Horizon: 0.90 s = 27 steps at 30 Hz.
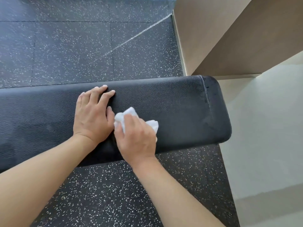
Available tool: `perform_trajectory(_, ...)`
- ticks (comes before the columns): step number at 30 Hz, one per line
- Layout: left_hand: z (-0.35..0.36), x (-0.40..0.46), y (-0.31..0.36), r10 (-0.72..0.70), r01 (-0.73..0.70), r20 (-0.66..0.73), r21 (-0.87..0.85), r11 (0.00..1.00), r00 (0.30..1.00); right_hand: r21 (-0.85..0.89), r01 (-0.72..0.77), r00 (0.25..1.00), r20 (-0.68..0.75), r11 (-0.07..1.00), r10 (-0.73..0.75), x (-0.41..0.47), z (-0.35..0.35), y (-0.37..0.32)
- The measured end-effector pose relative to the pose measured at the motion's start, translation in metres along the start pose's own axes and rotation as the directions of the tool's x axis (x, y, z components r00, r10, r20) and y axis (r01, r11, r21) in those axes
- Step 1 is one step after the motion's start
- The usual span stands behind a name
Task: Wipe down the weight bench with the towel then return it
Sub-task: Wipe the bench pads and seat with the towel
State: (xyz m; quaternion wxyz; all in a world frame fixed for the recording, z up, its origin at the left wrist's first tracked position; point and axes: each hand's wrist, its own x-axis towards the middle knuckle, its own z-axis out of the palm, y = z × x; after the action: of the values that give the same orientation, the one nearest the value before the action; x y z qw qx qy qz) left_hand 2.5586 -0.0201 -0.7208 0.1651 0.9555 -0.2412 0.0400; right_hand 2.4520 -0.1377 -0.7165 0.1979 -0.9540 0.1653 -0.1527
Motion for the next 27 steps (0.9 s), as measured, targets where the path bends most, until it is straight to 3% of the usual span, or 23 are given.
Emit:
perform_trajectory(4, 0.001, 0.0, -0.002, 0.002, -0.002, -0.01, -0.001, 1.0, 1.0, 0.049, 0.008, 0.999, -0.032, 0.999, -0.006, -0.001, 0.009, -0.012)
perform_trajectory(7, 0.0, 0.0, 0.002, 0.007, -0.007, -0.018, 0.001, 1.0, 1.0, 0.032, 0.288, 0.956, -0.07, 0.957, -0.285, -0.003, -0.004, 0.016)
perform_trajectory(9, 0.0, 0.0, 0.002, 0.022, -0.022, -0.019, 0.013, 1.0, 1.0, -0.113, 0.378, 0.918, -0.082, 0.919, -0.388, 0.001, -0.018, 0.045)
perform_trajectory(11, -0.001, -0.001, 0.0, 0.018, -0.018, -0.009, 0.02, 1.0, 1.0, -0.206, 0.294, 0.941, -0.112, 0.933, -0.321, 0.004, -0.039, 0.089)
perform_trajectory(15, -0.002, -0.001, -0.001, 0.022, -0.022, -0.01, -0.009, 1.0, 1.0, -0.158, -0.021, 0.993, -0.122, 0.987, 0.001, 0.001, -0.071, 0.146)
perform_trajectory(19, -0.005, -0.003, -0.006, 0.023, -0.023, 0.011, -0.036, 0.999, 1.0, -0.189, -0.199, 0.969, -0.186, 0.962, 0.164, -0.004, -0.05, 0.114)
perform_trajectory(24, -0.018, -0.001, -0.024, 0.122, -0.101, 0.127, -0.156, 0.983, 0.984, -0.188, -0.009, 0.986, -0.164, 0.982, -0.022, -0.023, -0.005, 0.014)
perform_trajectory(27, -0.04, -0.021, -0.074, 0.181, -0.17, 0.187, -0.073, 0.983, 0.966, -0.114, 0.09, 0.987, -0.124, 0.989, -0.104, -0.029, 0.029, -0.061)
